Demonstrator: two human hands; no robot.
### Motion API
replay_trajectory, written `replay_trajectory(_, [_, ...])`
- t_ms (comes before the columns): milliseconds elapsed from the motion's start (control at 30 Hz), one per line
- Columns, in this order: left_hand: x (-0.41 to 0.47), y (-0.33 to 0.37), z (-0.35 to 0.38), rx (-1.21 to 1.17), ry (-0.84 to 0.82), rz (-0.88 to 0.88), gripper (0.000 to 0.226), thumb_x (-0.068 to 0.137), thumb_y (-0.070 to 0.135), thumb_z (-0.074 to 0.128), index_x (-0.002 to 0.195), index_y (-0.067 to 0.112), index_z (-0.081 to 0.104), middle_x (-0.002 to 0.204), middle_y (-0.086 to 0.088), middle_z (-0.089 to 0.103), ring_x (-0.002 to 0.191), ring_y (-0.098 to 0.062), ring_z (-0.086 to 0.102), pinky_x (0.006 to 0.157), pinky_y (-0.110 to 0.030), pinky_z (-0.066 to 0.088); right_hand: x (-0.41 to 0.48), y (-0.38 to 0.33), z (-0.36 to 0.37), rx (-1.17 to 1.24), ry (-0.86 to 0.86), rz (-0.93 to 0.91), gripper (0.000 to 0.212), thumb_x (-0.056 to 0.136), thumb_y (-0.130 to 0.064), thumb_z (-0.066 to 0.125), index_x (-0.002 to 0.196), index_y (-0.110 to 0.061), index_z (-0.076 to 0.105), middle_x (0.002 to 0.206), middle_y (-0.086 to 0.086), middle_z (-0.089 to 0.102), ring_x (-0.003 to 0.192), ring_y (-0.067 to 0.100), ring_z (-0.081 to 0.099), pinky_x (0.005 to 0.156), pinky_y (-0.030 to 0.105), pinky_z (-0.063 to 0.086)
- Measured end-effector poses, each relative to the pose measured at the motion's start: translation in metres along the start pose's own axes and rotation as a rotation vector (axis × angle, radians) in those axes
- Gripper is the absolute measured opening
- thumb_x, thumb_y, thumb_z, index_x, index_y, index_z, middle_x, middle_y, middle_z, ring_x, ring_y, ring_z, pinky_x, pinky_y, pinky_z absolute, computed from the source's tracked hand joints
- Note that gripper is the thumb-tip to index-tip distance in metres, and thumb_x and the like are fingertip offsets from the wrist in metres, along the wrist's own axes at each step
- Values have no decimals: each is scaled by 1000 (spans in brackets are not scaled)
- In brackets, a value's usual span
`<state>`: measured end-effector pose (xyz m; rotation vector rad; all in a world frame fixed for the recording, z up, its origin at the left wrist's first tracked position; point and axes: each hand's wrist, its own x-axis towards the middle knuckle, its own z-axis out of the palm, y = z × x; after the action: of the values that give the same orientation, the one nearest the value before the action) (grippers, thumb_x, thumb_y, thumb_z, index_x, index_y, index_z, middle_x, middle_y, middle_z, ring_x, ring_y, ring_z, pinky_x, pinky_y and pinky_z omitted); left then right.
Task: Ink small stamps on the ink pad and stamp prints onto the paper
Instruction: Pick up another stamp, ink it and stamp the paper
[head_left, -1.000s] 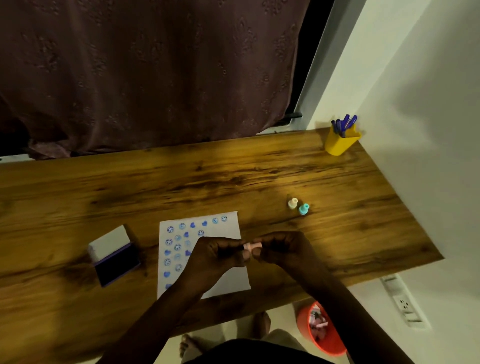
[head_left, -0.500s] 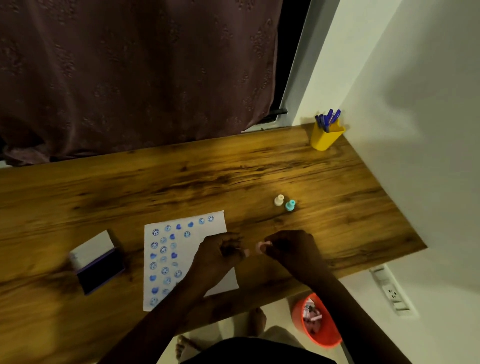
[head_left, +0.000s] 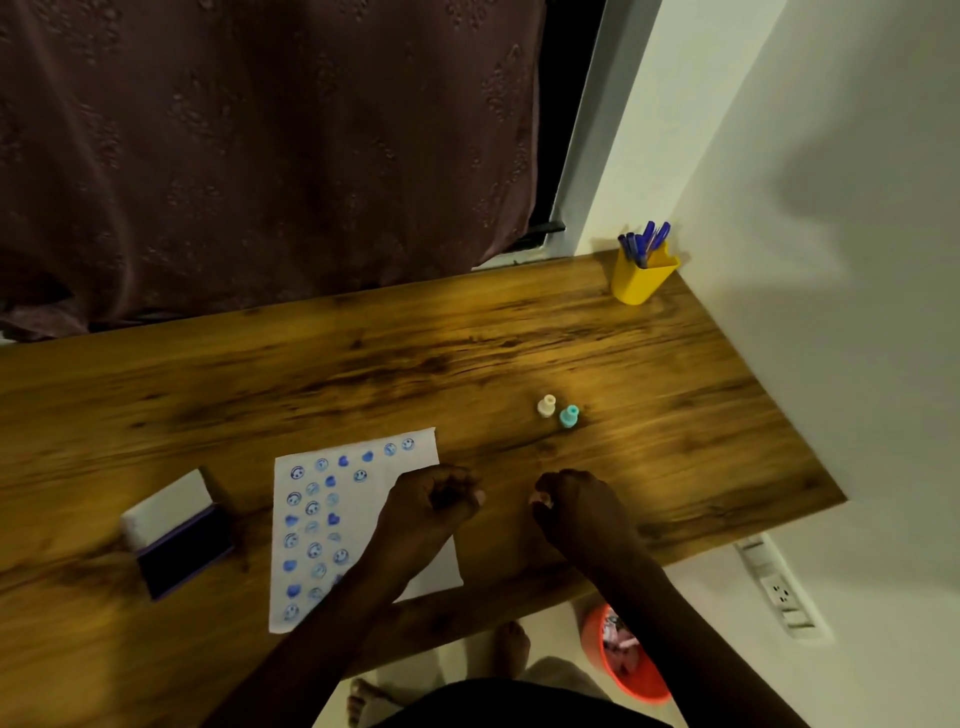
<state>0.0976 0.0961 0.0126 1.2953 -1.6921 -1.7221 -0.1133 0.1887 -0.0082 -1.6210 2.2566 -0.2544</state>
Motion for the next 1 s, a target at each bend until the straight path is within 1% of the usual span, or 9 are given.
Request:
replay_trajectory(133, [3, -1, 5, -16, 7, -24, 18, 87, 24, 81, 103, 33, 79, 105, 6, 81, 102, -12, 76, 98, -44, 60, -1, 4, 3, 8, -18, -33, 28, 100, -35, 58, 121, -20, 69, 114, 1, 71, 101, 16, 70, 85, 29, 57])
replay_trajectory(233, [7, -1, 9, -15, 10, -35, 18, 87, 26, 81, 104, 33, 79, 105, 5, 81, 103, -14, 75, 99, -48, 59, -2, 7, 5, -7, -8, -65, 29, 100, -38, 59, 121, -20, 67, 113, 1, 70, 100, 17, 69, 79, 24, 50])
replay_trajectory(300, [8, 0, 11, -16, 6, -35, 18, 87, 27, 81, 104, 32, 79, 106, 4, 81, 104, -15, 75, 100, -50, 58, -2, 9, 0, 25, 7, -61, 36, 96, -42, 64, 125, -20, 66, 115, 2, 71, 103, 19, 70, 78, 23, 48])
replay_trajectory(400, [12, 1, 15, -10, 16, -35, 19, 87, 25, 81, 104, 31, 79, 106, 5, 80, 105, -14, 74, 100, -50, 58, 5, 18, -17, 107, 98, -12, 50, 88, -45, 75, 129, -18, 67, 117, 4, 75, 101, 22, 74, 83, 30, 55])
replay_trajectory(500, [15, 3, 20, -11, 25, -42, 19, 86, 23, 82, 104, 30, 80, 106, 8, 80, 105, -12, 74, 100, -49, 58, 25, 31, -37, 97, 229, 39, 43, 89, -35, 76, 127, -15, 69, 109, 7, 77, 95, 25, 75, 79, 31, 55])
replay_trajectory(600, [16, 7, 25, 5, 32, -45, 20, 86, 24, 82, 104, 29, 80, 106, 9, 80, 105, -9, 73, 100, -48, 58, 50, 42, -50, 65, 277, 90, 38, 92, -31, 72, 125, -13, 67, 110, 10, 74, 93, 27, 73, 77, 38, 60])
replay_trajectory(767, [16, 12, 33, 24, 30, -44, 20, 87, 25, 81, 106, 28, 79, 109, 10, 78, 107, -9, 71, 103, -47, 56, 82, 47, -50, 19, 195, 107, 43, 92, -33, 72, 127, -11, 65, 115, 15, 71, 103, 34, 70, 80, 39, 56])
replay_trajectory(900, [15, 12, 35, 27, 42, -52, 20, 86, 26, 82, 106, 28, 79, 109, 10, 78, 107, -9, 71, 103, -48, 56, 93, 50, -40, -22, 155, 90, 28, 92, -30, 69, 114, -13, 69, 108, 13, 73, 99, 32, 71, 77, 36, 54])
replay_trajectory(1000, [15, 11, 34, 15, 45, -52, 20, 86, 25, 82, 105, 29, 80, 109, 9, 79, 108, -11, 72, 103, -49, 55, 93, 52, -38, -22, 141, 89, 19, 92, -27, 68, 107, -15, 71, 105, 10, 74, 97, 30, 72, 73, 30, 47])
